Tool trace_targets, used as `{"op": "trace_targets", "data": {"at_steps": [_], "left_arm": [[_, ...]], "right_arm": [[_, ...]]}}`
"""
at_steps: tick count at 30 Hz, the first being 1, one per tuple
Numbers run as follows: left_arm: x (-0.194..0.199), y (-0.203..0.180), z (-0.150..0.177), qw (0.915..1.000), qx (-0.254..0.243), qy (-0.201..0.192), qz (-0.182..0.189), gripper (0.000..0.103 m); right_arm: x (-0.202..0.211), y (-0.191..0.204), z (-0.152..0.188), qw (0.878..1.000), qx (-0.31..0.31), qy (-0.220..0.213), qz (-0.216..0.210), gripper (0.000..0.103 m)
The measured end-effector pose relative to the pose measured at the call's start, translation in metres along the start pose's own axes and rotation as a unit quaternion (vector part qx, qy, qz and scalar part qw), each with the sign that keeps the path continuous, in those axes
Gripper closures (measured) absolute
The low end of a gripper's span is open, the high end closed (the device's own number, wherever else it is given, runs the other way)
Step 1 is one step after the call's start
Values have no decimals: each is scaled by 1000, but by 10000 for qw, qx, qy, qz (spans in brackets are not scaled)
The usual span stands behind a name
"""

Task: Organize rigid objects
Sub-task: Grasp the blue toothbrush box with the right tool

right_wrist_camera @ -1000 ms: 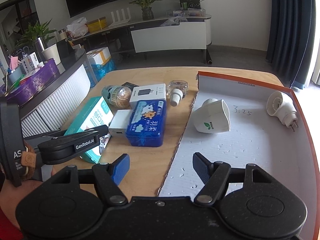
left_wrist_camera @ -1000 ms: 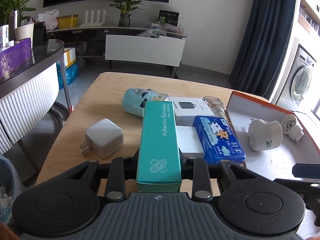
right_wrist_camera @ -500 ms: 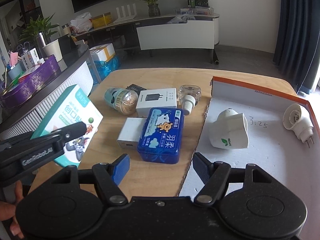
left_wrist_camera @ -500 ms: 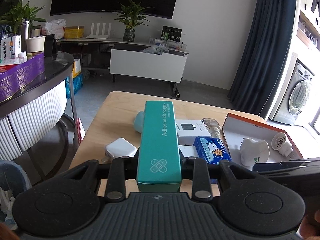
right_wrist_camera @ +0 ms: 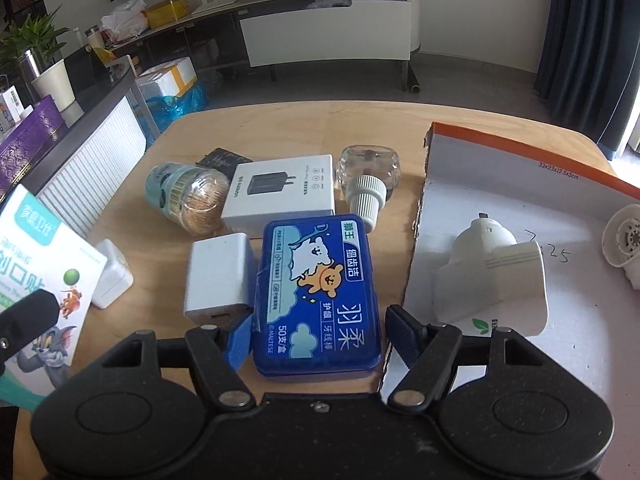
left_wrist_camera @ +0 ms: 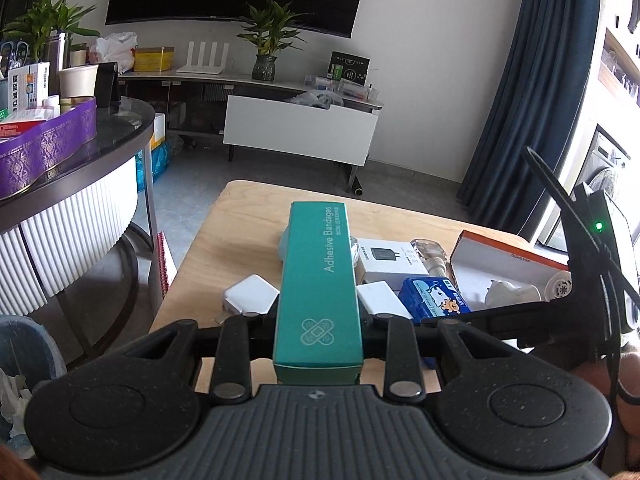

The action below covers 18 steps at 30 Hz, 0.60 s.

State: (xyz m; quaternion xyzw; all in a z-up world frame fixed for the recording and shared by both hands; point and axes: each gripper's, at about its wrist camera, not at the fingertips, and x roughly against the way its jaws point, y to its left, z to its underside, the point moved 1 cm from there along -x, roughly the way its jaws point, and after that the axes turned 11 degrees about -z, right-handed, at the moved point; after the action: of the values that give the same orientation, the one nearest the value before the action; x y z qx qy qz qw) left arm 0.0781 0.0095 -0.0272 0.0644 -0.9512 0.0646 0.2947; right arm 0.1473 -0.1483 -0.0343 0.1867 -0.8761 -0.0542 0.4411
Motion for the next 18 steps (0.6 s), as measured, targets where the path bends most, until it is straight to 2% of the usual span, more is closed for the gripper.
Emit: {"op": "trace_targets", "data": {"at_steps": [2,4,8,18], "left_arm": [[-1,0,0,10000,3,20,14,72],[0,-1,-1,10000,-13,6,4,72],[0,-2,-1,10000,-29,9,1,72],[10,-15,-3,9999,-87,-46,97,72]], "right_arm": [[-3,1,-3,10000,90,-26,13,20],[-7,4,-7,9998,220,-33,14,28],[-3,6,-5,9995,273,-133,-22,28],[61,13,8,9975,217,-639,-225,28]]}}
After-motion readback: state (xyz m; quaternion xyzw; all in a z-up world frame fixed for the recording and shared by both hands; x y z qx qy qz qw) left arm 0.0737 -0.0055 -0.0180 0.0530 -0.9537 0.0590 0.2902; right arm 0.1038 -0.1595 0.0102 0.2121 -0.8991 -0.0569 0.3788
